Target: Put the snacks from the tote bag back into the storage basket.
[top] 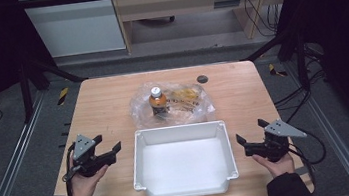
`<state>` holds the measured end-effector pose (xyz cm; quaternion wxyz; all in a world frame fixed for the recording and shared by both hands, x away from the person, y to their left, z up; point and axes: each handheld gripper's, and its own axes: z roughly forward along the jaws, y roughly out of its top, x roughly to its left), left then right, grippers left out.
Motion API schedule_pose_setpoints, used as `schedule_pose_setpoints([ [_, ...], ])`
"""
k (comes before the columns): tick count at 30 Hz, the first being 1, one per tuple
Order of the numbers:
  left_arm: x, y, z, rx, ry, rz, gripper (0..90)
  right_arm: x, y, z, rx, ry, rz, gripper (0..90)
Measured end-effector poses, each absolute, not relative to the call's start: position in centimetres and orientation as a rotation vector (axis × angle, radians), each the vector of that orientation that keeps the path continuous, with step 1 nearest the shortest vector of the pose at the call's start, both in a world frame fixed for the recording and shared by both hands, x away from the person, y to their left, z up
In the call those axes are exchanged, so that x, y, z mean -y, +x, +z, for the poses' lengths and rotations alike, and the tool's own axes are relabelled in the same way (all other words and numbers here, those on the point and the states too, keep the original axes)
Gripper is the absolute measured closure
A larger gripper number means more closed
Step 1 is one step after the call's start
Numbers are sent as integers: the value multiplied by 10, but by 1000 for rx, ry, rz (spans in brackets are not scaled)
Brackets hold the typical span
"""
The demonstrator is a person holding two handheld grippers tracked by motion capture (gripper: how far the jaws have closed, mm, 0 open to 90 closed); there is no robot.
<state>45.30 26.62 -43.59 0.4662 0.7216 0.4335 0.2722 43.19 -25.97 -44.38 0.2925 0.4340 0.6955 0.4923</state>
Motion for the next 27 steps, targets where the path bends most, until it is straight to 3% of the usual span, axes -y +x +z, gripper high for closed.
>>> schedule_pose_setpoints([
  [27,-249,457,-432,-1023,1772,656,241,255,433,-444,-1871,1148,1295,43],
])
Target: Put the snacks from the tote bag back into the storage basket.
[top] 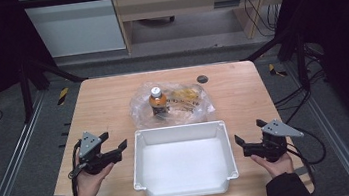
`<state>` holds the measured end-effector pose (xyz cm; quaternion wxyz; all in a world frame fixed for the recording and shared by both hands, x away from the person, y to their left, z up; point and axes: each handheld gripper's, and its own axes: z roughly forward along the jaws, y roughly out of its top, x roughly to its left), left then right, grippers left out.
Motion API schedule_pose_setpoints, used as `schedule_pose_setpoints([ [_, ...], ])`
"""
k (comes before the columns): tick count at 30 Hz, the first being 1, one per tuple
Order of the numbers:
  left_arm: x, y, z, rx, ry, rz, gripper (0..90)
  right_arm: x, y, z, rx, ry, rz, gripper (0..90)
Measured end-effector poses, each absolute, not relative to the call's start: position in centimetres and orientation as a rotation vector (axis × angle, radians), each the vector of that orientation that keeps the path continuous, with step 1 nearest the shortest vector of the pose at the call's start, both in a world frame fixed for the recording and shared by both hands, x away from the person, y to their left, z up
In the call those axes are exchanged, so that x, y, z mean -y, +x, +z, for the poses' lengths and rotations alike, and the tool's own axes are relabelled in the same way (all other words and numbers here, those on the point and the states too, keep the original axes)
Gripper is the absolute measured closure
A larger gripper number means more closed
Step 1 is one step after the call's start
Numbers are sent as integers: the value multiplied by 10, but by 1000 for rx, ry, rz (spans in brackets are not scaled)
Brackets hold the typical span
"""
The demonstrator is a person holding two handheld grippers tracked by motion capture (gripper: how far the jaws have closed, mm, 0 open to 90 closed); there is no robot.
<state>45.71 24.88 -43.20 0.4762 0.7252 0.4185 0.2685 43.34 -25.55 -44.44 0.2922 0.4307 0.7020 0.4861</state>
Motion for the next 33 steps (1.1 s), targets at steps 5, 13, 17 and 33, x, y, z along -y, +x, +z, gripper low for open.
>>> schedule_pose_setpoints([
  [5,-244,459,-431,-1009,1780,658,241,256,434,-444,-1872,1151,1294,42],
  [13,-237,462,-426,-997,1776,652,233,256,433,-443,-1864,1159,1306,42],
  [17,-236,463,-423,-991,1768,656,228,255,433,-443,-1861,1163,1304,43],
  [33,-222,478,-408,-960,1763,678,217,252,434,-440,-1864,1148,1302,42],
])
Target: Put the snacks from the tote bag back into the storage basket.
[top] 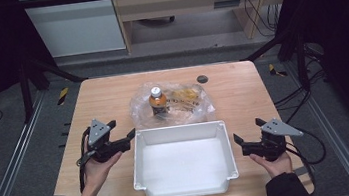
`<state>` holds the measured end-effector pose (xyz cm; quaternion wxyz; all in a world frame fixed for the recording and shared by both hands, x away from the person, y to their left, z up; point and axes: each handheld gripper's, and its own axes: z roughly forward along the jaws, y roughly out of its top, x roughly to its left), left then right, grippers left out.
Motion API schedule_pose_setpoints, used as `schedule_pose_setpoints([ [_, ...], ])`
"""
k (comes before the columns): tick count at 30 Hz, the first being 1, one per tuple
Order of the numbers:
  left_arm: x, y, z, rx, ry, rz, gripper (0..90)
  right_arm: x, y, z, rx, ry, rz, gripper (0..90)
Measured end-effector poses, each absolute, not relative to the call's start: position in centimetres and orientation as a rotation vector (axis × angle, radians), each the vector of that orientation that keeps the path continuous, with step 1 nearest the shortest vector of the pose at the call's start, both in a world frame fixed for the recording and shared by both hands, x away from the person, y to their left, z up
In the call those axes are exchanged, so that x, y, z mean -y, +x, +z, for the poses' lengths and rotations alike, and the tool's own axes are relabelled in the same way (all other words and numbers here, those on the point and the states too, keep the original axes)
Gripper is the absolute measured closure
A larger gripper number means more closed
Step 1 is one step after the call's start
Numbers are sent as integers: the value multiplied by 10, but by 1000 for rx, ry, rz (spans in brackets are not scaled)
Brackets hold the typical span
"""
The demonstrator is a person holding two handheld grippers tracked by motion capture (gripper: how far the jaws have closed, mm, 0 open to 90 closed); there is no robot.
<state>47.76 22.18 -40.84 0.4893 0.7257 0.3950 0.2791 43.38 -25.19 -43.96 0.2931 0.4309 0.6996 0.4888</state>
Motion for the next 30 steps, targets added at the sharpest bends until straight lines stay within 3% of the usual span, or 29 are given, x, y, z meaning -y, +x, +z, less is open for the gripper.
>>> schedule_pose_setpoints([
  [30,-191,502,-399,-922,1779,664,195,245,438,-439,-1880,1148,1304,43],
])
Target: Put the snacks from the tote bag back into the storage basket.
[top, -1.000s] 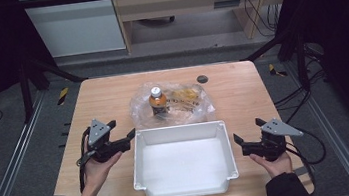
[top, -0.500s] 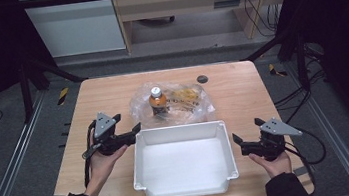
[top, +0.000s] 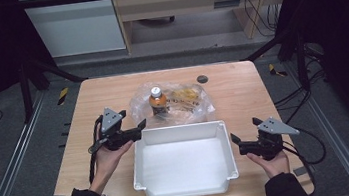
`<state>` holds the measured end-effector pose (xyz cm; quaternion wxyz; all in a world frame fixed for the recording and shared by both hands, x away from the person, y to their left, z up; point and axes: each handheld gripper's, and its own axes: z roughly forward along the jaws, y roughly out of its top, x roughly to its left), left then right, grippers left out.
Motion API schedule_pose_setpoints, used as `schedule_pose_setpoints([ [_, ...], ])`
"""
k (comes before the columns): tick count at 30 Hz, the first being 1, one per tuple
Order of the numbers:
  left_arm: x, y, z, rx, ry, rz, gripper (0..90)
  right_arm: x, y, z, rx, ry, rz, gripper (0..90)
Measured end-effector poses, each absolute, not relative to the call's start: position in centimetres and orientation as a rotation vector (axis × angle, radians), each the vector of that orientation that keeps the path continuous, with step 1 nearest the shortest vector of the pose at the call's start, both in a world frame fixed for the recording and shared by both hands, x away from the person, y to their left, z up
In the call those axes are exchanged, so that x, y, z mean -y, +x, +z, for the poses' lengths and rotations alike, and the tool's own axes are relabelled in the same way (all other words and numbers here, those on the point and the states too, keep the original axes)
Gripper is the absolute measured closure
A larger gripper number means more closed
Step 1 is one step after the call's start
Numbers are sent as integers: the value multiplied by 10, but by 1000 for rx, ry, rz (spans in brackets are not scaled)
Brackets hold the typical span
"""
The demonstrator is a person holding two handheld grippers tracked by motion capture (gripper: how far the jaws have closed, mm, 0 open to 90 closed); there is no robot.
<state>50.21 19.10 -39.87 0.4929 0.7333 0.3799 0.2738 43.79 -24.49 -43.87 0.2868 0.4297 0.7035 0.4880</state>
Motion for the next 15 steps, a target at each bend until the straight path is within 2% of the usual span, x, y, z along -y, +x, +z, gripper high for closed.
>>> schedule_pose_setpoints([
  [15,-180,516,-395,-928,1784,665,190,242,440,-441,-1898,1142,1299,44],
])
